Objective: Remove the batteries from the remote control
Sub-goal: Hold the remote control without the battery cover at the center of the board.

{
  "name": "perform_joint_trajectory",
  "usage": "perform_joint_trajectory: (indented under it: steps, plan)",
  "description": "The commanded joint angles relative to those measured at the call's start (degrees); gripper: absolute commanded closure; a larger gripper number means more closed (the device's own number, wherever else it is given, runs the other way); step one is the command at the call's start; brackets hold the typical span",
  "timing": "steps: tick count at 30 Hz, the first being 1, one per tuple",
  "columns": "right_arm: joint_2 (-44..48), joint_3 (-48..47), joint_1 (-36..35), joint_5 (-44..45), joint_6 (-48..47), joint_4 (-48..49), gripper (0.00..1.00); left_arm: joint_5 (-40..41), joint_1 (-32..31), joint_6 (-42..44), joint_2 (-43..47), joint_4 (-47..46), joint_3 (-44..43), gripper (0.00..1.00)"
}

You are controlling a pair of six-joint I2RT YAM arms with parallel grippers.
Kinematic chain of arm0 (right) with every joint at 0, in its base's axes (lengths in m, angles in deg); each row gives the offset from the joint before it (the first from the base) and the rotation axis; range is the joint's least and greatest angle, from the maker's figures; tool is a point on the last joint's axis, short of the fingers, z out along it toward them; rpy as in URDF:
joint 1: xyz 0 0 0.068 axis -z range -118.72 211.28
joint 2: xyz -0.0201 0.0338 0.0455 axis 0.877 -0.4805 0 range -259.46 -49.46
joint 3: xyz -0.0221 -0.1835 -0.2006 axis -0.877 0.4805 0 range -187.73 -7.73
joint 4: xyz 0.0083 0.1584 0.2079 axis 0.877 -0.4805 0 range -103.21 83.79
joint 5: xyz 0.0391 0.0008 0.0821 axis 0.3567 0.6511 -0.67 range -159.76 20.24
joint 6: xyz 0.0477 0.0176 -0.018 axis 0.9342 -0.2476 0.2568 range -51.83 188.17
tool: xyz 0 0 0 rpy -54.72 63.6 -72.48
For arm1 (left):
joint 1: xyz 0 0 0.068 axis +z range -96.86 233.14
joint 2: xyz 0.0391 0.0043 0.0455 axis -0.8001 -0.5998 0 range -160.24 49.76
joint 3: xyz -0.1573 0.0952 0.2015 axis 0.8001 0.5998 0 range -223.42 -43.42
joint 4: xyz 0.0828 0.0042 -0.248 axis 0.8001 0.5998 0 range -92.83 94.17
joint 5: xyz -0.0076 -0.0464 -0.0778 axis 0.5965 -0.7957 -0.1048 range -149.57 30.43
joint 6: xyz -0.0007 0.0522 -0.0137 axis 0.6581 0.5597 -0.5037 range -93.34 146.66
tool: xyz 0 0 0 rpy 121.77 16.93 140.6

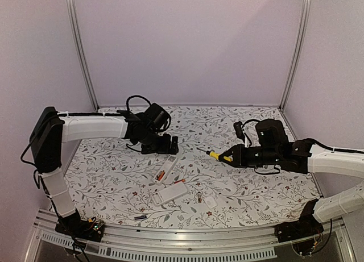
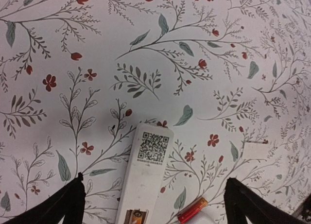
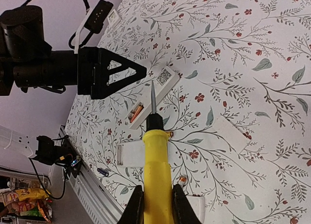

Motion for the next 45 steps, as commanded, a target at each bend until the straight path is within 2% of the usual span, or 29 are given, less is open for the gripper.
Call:
perform_joint_trajectory:
  steps: [1, 4, 16, 26, 33, 39, 41, 45]
  plan:
    - [-0.88, 0.6, -0.29, -0.46, 0.89, 1.62, 1.0, -3.71, -0.29, 0.17, -3.17, -1.32, -1.57, 0.0]
    - [-1.59, 0.6, -0.38, -1.54, 1.31, 3.2, 1.0, -3.55, -0.37, 0.67, -5.32, -1.16, -2.0, 0.03]
    - [-4.66, 0.52, -0.67, -3.33, 2.26, 5.54, 1.0, 2.11, -1.59, 1.62, -10.15, -0.15, -3.53, 0.25]
    - [-5.99, 0.43, -0.64, -3.51, 2.16, 5.54, 1.0, 2.65, -2.71, 1.64, -12.58, -0.18, -4.46, 0.34]
    - [-5.58, 0.93, -0.77, -2.94, 2.24, 5.54, 1.0, 4.54, -3.06, 1.29, -13.08, -0.2, -3.69, 0.5]
    - [-3.73, 1.46, -0.73, -1.73, 2.5, 4.49, 1.0, 7.9, -3.44, -0.6, -8.23, -2.9, -1.71, 0.71]
    - [-3.08, 1.69, -0.83, -1.58, 2.59, 4.19, 1.0, 8.36, -3.52, -1.37, -3.96, -7.41, 1.38, 0.74]
    - [-1.8, 2.3, -1.08, -1.15, 2.58, 3.58, 1.0, 7.23, -3.54, -1.69, 6.05, -21.64, 11.03, 0.75]
